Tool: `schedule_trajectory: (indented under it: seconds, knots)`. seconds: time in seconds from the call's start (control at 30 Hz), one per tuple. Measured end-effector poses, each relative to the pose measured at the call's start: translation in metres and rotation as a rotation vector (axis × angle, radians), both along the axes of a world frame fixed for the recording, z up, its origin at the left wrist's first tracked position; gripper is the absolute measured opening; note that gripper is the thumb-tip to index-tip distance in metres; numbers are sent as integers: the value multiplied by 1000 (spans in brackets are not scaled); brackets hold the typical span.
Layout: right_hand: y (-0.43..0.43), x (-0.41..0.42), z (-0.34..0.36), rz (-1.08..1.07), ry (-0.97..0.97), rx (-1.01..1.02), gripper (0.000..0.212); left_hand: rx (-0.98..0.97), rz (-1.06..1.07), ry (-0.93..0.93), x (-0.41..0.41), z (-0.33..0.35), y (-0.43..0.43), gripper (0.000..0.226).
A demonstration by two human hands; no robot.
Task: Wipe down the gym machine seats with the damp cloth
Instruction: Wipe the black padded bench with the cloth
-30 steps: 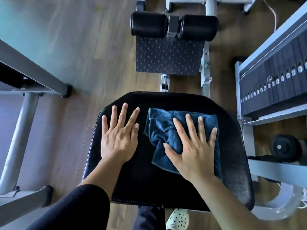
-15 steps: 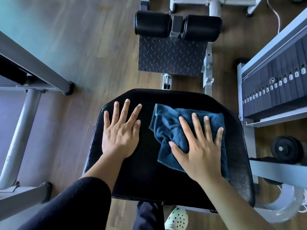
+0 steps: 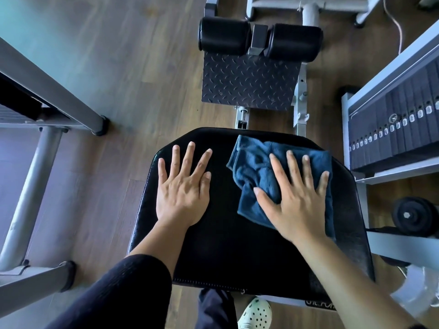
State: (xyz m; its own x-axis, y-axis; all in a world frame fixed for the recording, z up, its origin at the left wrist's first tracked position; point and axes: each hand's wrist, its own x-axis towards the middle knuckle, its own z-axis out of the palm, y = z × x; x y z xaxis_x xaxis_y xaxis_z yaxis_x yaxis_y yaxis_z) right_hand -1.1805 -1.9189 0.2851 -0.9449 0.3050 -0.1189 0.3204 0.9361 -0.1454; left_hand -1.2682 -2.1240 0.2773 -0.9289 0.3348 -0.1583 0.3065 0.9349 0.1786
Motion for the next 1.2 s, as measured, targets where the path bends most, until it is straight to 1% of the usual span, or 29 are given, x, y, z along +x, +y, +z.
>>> schedule_trajectory:
  seconds: [0.13, 0.37, 0.53, 0.67, 0.83, 0.9, 1.03, 1.2]
  knots:
    - [-4, 17, 4, -2, -8, 1, 75, 1, -3, -5, -1, 1, 1, 53]
    - [-1, -42, -5, -44, -64, 41, 86, 13, -16, -18, -1, 3, 0, 54]
    - [-15, -56, -8, -8, -14, 33, 76, 103, 12, -34, -4, 5, -5, 56]
    - [-39, -59, -6, 65, 2, 3, 72, 81, 75, -25, 0, 9, -29, 59]
    - [-77, -84, -6, 160, 0, -16, 71, 127, 15, -56, -1, 11, -58, 62]
    - [-84, -96, -9, 206, -4, -17, 70, 165, 35, -68, -5, 11, -60, 63]
    - [-84, -102, -10, 258, 7, -23, 67, 223, 106, -128, -7, 11, -59, 64]
    - [-66, -81, -7, 228, 32, -61, 63, 200, 120, -123, -6, 9, -58, 66]
